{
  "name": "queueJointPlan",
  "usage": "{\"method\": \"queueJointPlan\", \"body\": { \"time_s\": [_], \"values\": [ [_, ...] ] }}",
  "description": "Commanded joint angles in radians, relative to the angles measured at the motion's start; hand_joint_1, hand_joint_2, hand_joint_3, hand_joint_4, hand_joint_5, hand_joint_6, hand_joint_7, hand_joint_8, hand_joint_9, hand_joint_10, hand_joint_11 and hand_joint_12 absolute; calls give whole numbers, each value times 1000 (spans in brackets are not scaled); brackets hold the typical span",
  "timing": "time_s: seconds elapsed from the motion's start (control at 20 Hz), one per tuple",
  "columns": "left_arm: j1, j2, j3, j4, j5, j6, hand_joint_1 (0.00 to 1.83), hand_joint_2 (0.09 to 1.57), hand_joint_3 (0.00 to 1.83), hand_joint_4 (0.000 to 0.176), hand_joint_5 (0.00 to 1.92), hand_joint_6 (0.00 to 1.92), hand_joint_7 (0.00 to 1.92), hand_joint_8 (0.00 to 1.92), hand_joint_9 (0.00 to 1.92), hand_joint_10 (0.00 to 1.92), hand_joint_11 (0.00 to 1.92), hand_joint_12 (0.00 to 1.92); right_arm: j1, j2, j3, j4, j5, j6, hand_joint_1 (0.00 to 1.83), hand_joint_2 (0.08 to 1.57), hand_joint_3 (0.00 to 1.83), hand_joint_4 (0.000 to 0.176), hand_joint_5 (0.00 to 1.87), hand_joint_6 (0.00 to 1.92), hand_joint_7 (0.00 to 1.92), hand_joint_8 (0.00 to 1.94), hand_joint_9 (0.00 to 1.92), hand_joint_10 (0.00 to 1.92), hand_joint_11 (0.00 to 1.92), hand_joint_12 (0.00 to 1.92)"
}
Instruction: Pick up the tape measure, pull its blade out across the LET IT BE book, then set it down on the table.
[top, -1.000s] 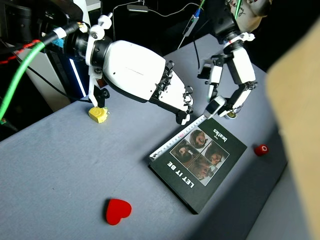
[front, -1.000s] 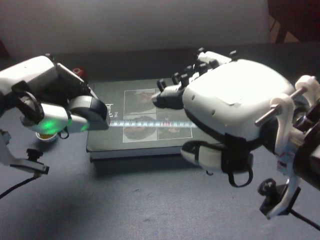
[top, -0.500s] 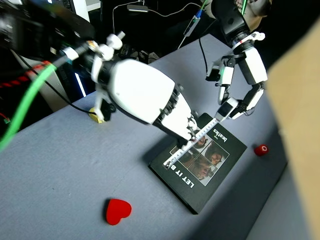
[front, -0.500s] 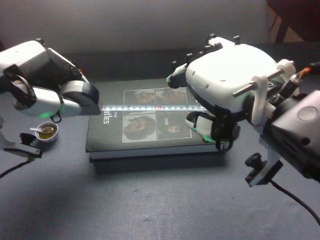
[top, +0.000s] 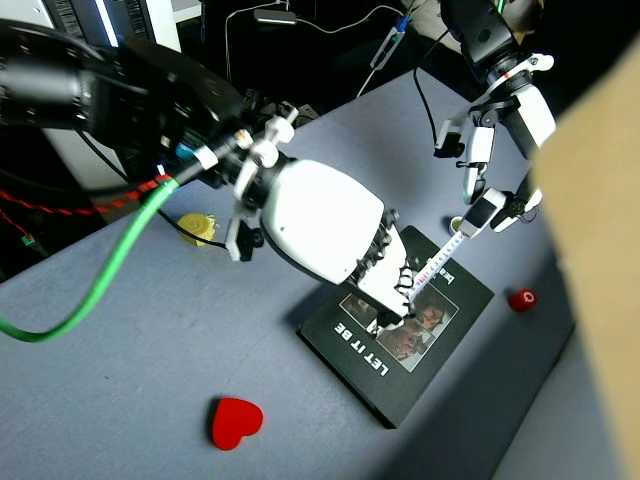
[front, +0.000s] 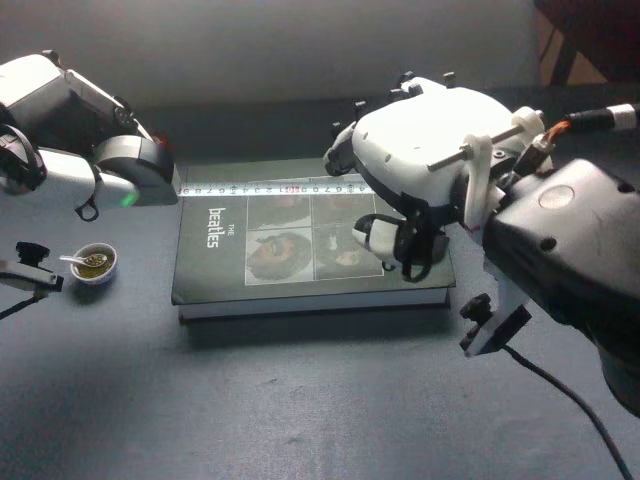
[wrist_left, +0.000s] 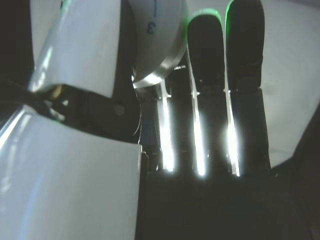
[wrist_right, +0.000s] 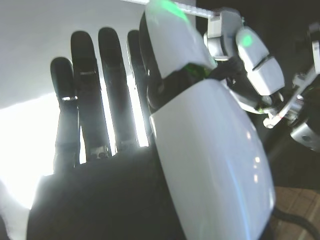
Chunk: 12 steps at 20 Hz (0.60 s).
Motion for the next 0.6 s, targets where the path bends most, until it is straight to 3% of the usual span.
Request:
{"method": "queueJointPlan", "body": {
  "time_s": [0.0, 0.55],
  "values": [
    [-19, 5, 6, 25, -90, -9, 1390, 1067, 0, 0, 1133, 524, 1080, 842, 956, 1204, 927, 1000, 20, 1, 6, -76, 37, 4, 1067, 1172, 0, 0, 653, 19, 726, 18, 658, 68, 129, 1244],
    [-32, -2, 10, 8, -88, -5, 1389, 1069, 0, 0, 1121, 529, 1082, 843, 953, 1211, 926, 994, 52, -60, 153, 6, -7, 0, 1040, 1172, 0, 0, 659, 14, 730, 12, 667, 64, 152, 1255]
  ]
}}
